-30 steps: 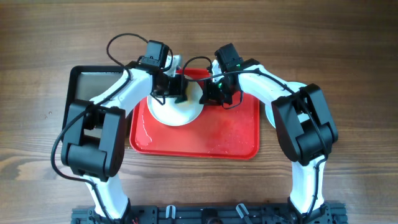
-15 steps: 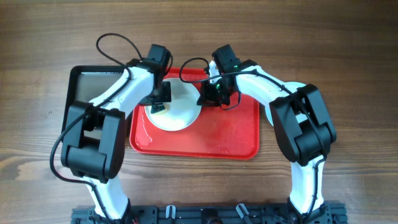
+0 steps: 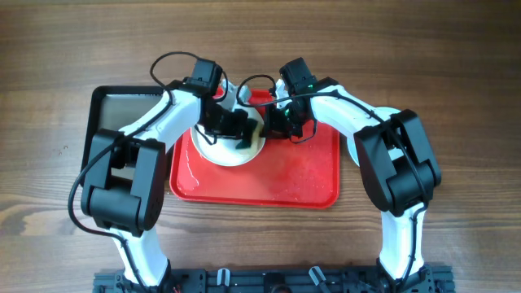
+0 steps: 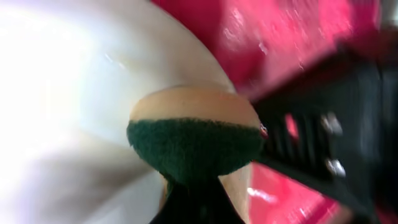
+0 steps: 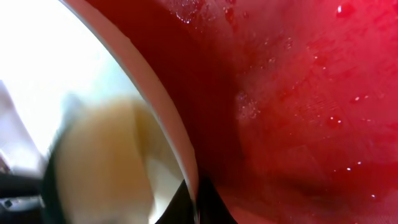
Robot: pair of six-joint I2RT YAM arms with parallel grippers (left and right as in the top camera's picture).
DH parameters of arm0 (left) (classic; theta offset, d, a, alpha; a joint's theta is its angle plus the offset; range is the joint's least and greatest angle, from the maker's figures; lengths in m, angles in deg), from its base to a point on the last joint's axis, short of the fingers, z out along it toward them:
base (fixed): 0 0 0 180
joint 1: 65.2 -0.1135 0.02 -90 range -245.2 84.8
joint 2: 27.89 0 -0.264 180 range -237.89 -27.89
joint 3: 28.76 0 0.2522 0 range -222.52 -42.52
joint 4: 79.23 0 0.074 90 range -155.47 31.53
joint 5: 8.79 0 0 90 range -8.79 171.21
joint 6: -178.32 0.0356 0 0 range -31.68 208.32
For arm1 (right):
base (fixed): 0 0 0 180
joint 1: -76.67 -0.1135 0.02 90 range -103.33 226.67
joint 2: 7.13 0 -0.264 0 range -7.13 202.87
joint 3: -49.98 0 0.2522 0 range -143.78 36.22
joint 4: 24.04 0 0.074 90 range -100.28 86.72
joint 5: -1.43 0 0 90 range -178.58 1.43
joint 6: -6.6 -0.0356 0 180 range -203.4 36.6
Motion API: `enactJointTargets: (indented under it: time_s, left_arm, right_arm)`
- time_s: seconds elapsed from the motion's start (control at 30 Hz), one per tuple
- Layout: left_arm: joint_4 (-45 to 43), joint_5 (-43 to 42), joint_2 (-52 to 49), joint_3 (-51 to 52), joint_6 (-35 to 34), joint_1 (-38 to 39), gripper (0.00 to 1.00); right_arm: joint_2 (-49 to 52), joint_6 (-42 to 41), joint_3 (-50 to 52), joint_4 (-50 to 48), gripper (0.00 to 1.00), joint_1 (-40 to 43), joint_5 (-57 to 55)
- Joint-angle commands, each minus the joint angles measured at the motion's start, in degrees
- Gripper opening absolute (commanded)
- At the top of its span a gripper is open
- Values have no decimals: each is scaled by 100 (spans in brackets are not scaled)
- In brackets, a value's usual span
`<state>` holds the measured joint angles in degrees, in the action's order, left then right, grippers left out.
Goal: Clean dirty plates on tray and stack at the side
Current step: 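Keep scrubbing the white plate with the left-gripper sponge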
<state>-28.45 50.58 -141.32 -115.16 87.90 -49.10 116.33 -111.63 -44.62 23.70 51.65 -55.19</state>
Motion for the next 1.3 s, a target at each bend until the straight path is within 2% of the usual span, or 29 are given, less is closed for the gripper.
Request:
enactJointTargets:
  time_s: [0.0, 0.1, 0.17, 0.27, 0.37, 0.43, 0.5, 0.6, 0.7, 0.77, 0.97, 1.07, 1.17, 1.27]
  left_arm:
    - [-422, 1788, -70, 22, -870, -20, 4]
    - [-597, 3410, -70, 22, -1482, -20, 4]
    - [-289, 4433, -70, 22, -1926, -20, 4]
    - [444, 5174, -70, 22, -2284, -20, 4]
    - [1045, 5174, -70, 22, -2323, -20, 4]
    - [1331, 4601, -70, 22, -2186, -20, 4]
    - [1408, 3508, -70, 22, -1698, -20, 4]
    - [1408, 1185, -70, 22, -767, -20, 4]
    - [1327, -164, -70, 22, -267, -15, 4]
    - [1115, -212, -70, 22, -256, -9, 4]
    - [-308, -210, -70, 22, -323, -7, 4]
    - [-940, 133, -72, 22, -323, 37, 4]
    - [-975, 1128, -72, 22, -684, 68, 4]
    - [-549, 3018, -72, 22, -1604, 61, 4]
  right_arm:
    - [212, -17, 70, 13, 4, 33, -243]
    - [212, -2, 70, 13, 4, 33, -243]
    - [212, -4, 70, 13, 4, 35, -245]
    - [212, -4, 70, 2, 4, 33, -245]
    - [212, -7, 70, 0, 4, 33, -245]
    - [212, -11, 70, 15, 4, 35, -245]
    - [212, -9, 70, 15, 4, 33, -245]
    - [212, -13, 70, 15, 4, 35, -245]
    - [212, -22, 70, 17, 4, 33, -240]
    - [212, -20, 70, 15, 4, 33, -221]
    - [212, 17, 70, 15, 4, 33, -179]
    - [212, 20, 70, 15, 4, 35, -179]
    - [212, 28, 70, 15, 4, 33, -179]
    - [212, 39, 70, 9, 4, 33, -181]
